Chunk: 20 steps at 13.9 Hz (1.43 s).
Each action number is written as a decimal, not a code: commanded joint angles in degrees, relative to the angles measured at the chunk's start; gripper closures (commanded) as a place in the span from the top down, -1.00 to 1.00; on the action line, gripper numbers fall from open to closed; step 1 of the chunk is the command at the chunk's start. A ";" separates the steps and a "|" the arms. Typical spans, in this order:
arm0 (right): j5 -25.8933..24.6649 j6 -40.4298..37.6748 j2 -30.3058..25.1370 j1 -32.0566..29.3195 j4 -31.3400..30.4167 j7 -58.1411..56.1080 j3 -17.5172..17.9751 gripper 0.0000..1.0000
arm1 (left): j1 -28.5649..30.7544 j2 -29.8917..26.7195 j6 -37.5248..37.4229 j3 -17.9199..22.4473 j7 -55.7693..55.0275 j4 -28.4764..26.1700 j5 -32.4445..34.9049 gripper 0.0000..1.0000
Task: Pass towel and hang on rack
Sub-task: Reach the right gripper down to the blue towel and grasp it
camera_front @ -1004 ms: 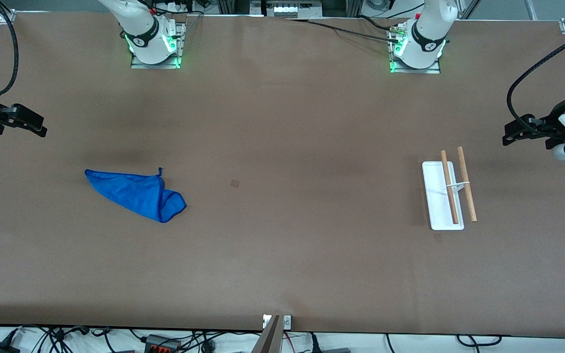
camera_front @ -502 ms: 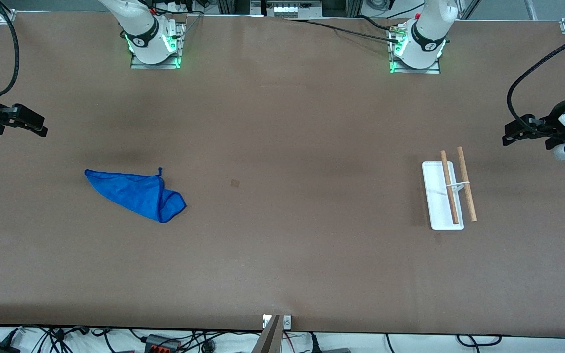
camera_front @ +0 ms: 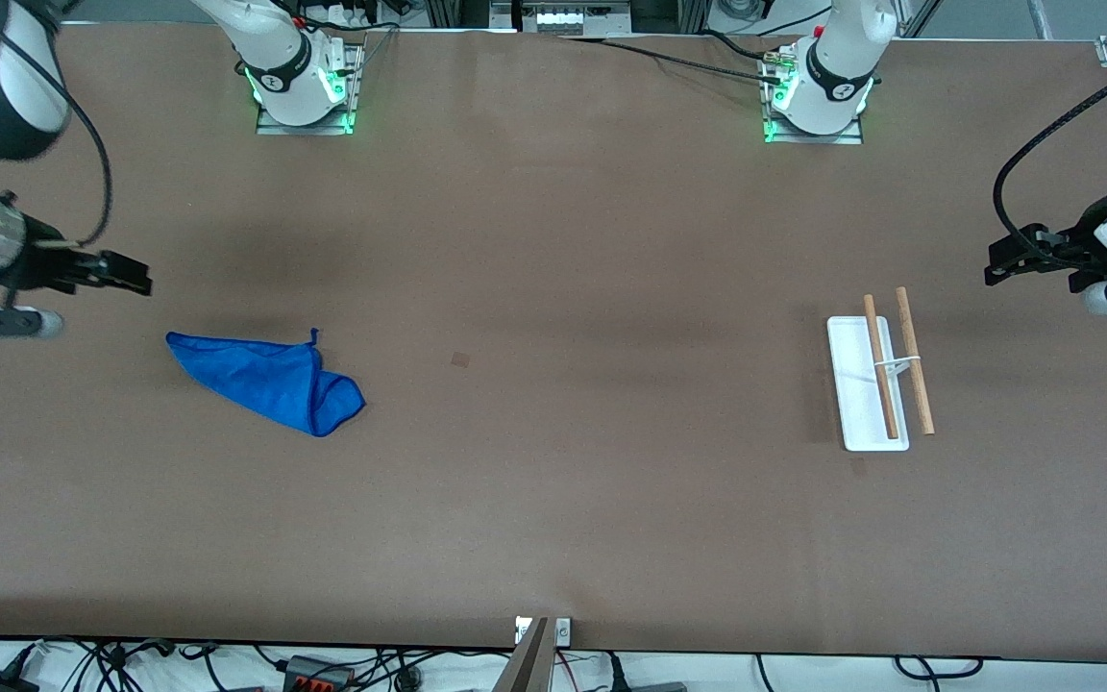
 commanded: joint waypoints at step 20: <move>10.38 17.52 28.31 6.37 -0.75 23.95 -0.50 1.00 | 0.57 -0.25 -0.92 -0.30 0.36 0.70 0.44 1.00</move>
